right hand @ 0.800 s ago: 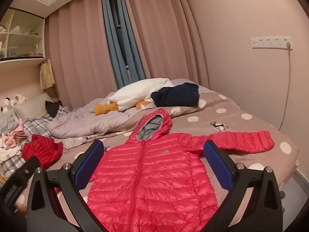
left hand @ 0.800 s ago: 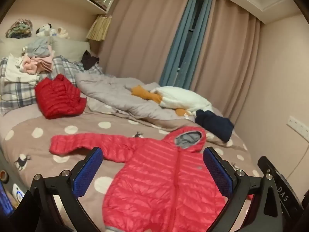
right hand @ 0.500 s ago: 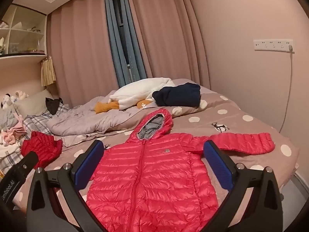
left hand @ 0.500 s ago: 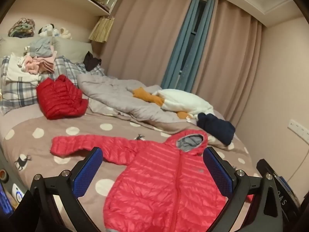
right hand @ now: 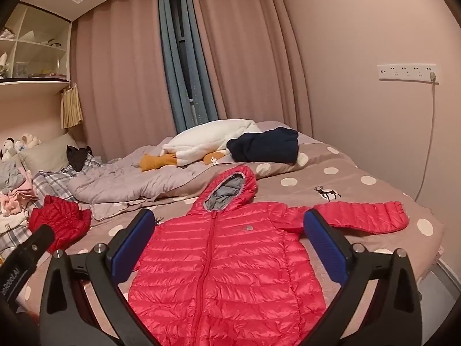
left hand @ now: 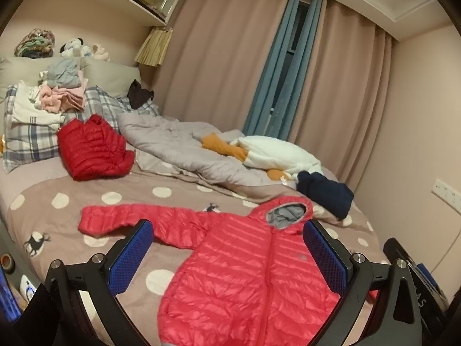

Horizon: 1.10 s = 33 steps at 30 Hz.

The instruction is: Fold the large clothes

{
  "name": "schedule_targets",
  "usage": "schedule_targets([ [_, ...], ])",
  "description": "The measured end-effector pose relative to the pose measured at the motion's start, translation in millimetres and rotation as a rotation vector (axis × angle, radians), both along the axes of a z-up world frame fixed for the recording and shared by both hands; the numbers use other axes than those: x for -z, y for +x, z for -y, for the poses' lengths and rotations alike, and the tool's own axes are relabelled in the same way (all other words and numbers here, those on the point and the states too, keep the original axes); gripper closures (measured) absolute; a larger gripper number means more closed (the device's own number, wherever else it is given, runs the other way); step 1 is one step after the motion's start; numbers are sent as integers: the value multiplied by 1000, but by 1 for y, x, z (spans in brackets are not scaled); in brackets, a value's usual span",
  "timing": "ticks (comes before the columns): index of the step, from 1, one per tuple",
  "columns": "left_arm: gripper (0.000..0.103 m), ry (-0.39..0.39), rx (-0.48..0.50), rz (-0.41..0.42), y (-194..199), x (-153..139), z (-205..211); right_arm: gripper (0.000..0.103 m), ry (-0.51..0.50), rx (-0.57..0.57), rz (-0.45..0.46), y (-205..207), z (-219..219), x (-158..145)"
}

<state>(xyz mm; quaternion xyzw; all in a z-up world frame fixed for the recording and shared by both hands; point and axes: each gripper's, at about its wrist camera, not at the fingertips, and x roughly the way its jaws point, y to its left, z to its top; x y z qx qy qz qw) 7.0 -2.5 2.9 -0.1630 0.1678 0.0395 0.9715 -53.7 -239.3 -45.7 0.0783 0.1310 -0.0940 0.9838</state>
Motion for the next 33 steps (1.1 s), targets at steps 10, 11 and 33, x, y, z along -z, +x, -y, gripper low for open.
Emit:
schedule_targets([
  [10, 1, 1, 2, -19, 1, 4, -2, 0, -7, -17, -11, 1, -4, 3],
  [11, 1, 1, 4, -17, 0, 4, -4, 0, -9, -17, -11, 1, -4, 4],
  [33, 1, 67, -80, -26, 3, 7, -1, 0, -6, -50, -32, 8, -4, 4],
])
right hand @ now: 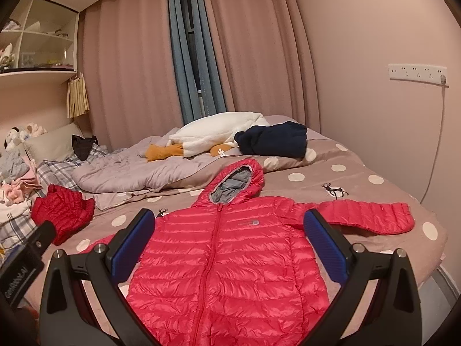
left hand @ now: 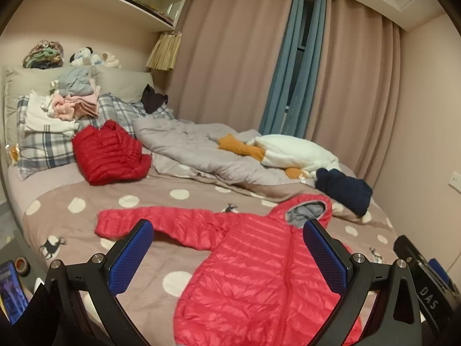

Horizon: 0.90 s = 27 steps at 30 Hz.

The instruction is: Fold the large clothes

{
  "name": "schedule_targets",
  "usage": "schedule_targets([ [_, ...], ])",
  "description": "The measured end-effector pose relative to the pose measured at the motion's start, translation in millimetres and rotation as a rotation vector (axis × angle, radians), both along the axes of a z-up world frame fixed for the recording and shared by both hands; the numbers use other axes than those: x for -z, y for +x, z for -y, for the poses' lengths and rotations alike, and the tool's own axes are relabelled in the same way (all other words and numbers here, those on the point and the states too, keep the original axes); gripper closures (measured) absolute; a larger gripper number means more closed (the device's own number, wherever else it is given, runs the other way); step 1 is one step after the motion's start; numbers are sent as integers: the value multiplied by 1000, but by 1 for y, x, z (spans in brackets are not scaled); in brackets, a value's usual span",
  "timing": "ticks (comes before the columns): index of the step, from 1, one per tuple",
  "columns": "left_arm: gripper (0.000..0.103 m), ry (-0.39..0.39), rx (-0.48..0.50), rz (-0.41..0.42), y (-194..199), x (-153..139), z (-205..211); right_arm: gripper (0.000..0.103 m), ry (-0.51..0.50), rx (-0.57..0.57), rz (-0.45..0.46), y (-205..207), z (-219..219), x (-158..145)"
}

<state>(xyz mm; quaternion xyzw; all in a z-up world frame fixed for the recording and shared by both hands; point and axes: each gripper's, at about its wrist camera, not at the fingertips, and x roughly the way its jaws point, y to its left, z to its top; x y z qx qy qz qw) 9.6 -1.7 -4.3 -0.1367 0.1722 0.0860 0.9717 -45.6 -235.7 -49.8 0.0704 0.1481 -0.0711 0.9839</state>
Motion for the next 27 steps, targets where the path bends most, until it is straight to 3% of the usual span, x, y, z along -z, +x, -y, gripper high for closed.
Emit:
schedule_targets([
  [13, 1, 81, 4, -11, 9, 8, 22, 0, 64, -27, -31, 13, 22, 6],
  [16, 1, 132, -8, -31, 11, 7, 24, 0, 62, -53, -37, 17, 22, 4],
  [21, 1, 61, -32, -10, 3, -14, 14, 0, 60, -21, -62, 16, 28, -8],
  [27, 1, 83, -70, -99, -1, -19, 22, 0, 49, 43, -102, 4, 37, -22],
])
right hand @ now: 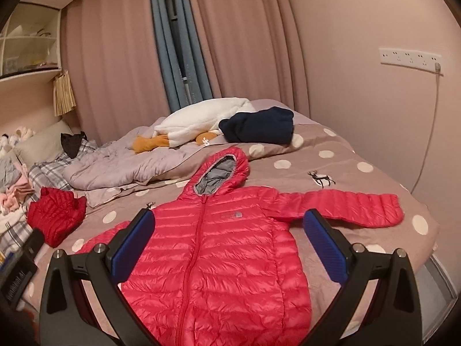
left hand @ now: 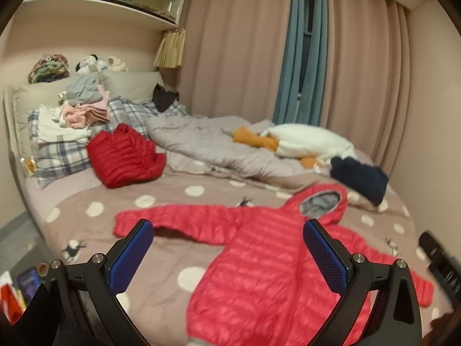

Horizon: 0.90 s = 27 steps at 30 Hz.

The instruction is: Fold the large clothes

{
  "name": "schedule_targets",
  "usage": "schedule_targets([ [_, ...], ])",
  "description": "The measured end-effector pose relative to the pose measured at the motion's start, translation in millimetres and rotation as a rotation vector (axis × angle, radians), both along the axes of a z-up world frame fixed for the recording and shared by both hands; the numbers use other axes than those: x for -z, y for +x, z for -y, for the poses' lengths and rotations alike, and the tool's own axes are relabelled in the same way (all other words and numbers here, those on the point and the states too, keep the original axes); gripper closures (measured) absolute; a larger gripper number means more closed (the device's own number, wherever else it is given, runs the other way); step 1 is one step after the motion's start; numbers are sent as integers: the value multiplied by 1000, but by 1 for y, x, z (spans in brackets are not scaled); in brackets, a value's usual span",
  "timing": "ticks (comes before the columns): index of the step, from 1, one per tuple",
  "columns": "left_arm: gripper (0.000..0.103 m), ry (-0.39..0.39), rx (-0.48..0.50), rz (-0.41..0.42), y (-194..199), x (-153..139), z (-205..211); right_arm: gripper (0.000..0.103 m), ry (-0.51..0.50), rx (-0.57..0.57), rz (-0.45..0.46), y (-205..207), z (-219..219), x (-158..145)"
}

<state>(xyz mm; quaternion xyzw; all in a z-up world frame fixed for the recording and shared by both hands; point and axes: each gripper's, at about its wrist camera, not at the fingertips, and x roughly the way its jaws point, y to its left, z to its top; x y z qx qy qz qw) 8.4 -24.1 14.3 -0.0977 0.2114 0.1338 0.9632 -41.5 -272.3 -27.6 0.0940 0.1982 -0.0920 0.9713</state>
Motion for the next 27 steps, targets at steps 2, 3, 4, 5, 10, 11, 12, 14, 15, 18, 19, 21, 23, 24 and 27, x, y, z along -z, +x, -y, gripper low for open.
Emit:
schedule_targets([
  [2, 1, -10, -23, 20, -10, -1, 0, 0, 3, -1, 8, -7, 5, -3],
  [3, 1, -7, -20, 33, -14, -2, 2, 0, 0, 1, 11, -11, 5, -4],
  [4, 1, -2, -9, 40, -16, -4, 3, 0, -8, -1, 9, -14, 5, -6],
  [5, 1, 5, 4, 43, -16, -7, 5, 0, -15, -3, 6, -16, 5, -8],
  [10, 1, 17, 5, 63, -17, -16, 2, 0, -17, 10, -10, -16, 0, -13],
  [11, 1, 15, 0, 65, -17, -16, 0, 0, -19, 5, -11, -15, -1, -13],
  [12, 1, 15, 5, 67, -17, -17, -2, 0, -23, -3, -11, -15, -4, -14],
  [14, 1, 10, 20, 67, -16, -17, -5, 0, -33, 2, -4, -14, -8, -15],
  [15, 1, 8, 22, 58, -16, -16, -7, 0, -33, 10, -3, -14, -9, -15],
  [18, 1, -4, 26, 46, -15, -16, -10, 0, -16, -12, -11, -13, -13, -15],
  [19, 1, -4, 24, 48, -15, -17, -11, 0, -16, -21, -15, -13, -15, -15],
  [21, 1, -1, 19, 55, -17, -19, -11, 0, -32, -15, -14, -14, -19, -18],
  [23, 1, -8, 31, 59, -20, -20, -10, 0, -53, -7, -1, -18, -22, -21],
  [24, 1, -16, 39, 56, -21, -20, -10, 0, -55, -6, 2, -20, -23, -22],
  [27, 1, -30, 41, 57, -22, -21, -10, 0, -50, -24, 13, -23, -23, -25],
])
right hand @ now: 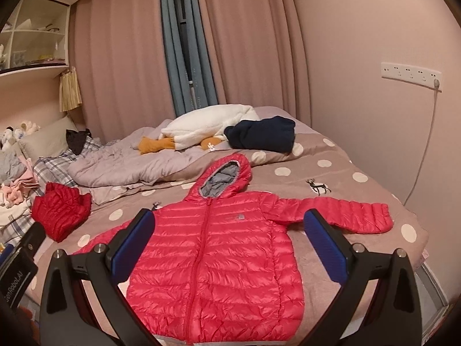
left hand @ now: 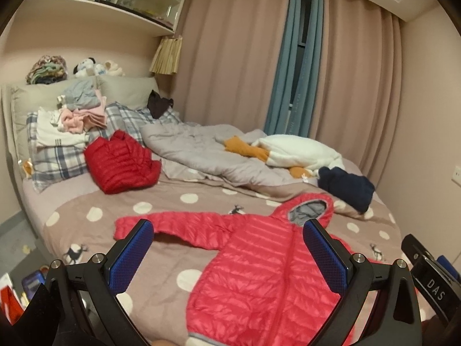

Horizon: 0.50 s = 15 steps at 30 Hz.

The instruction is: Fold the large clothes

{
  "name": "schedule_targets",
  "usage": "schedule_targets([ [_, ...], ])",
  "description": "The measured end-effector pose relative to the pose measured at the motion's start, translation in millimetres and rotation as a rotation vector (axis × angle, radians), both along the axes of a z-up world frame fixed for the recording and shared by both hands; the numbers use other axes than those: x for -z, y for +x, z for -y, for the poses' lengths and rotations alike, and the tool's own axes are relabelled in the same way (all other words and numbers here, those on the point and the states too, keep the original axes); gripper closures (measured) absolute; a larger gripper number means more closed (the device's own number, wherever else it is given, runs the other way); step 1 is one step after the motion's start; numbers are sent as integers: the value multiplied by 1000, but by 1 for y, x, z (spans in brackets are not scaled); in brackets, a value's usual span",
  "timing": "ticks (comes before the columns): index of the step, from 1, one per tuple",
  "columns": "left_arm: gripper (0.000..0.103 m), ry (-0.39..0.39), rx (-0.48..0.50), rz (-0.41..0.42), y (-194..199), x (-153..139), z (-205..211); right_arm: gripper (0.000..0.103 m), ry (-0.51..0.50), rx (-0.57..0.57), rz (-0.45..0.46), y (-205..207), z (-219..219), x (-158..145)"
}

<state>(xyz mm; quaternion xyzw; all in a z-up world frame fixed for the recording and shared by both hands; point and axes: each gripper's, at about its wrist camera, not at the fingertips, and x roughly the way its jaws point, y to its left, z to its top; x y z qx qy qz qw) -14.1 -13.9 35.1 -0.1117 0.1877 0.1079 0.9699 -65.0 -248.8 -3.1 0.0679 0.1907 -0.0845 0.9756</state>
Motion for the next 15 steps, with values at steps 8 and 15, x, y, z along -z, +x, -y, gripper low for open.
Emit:
schedule_targets([
  [8, 1, 16, -21, 7, -3, -6, -3, 0, 4, -17, 1, 4, 0, 0],
  [15, 1, 2, -77, 2, -3, -6, -17, 0, -6, -48, -15, 11, -9, 2],
])
